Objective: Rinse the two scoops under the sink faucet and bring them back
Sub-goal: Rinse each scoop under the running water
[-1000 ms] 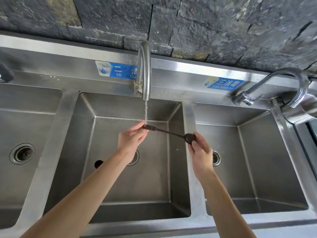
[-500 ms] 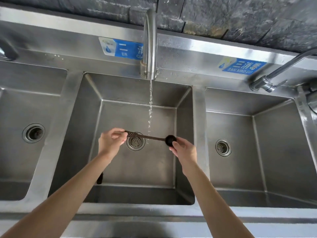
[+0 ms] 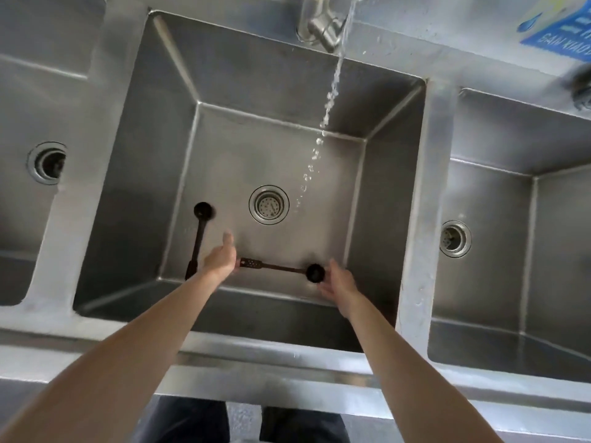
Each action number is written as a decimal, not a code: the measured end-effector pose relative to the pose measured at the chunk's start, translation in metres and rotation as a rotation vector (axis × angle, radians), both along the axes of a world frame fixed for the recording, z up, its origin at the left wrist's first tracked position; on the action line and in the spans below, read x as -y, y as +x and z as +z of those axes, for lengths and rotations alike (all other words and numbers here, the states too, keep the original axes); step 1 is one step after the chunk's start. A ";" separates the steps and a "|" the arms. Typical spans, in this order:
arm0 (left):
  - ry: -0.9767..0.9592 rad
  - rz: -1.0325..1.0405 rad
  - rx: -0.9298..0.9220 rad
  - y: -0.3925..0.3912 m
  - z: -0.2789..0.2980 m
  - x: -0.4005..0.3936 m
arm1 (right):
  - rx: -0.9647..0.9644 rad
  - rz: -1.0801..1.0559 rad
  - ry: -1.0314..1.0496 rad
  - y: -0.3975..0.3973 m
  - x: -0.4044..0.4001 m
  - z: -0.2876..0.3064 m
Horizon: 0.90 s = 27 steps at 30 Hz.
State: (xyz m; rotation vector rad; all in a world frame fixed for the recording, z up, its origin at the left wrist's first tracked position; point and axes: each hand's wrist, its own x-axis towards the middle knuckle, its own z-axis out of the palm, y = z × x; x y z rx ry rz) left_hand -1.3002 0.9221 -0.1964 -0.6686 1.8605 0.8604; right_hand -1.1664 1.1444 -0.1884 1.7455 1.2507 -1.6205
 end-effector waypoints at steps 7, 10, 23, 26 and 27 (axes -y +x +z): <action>0.234 -0.001 0.200 0.008 -0.016 -0.010 | 0.064 0.004 -0.127 0.015 -0.002 -0.024; 0.305 -0.033 0.211 0.014 -0.015 -0.014 | 0.078 -0.016 -0.139 0.013 0.000 -0.026; 0.316 -0.097 0.213 0.012 -0.010 -0.001 | 0.161 0.040 -0.122 0.000 0.008 -0.018; 0.259 -0.065 0.137 -0.002 -0.005 0.018 | 0.146 0.268 0.006 -0.015 0.019 -0.011; 0.227 -0.078 0.085 -0.008 -0.003 0.027 | 0.125 0.385 0.093 -0.020 0.025 -0.013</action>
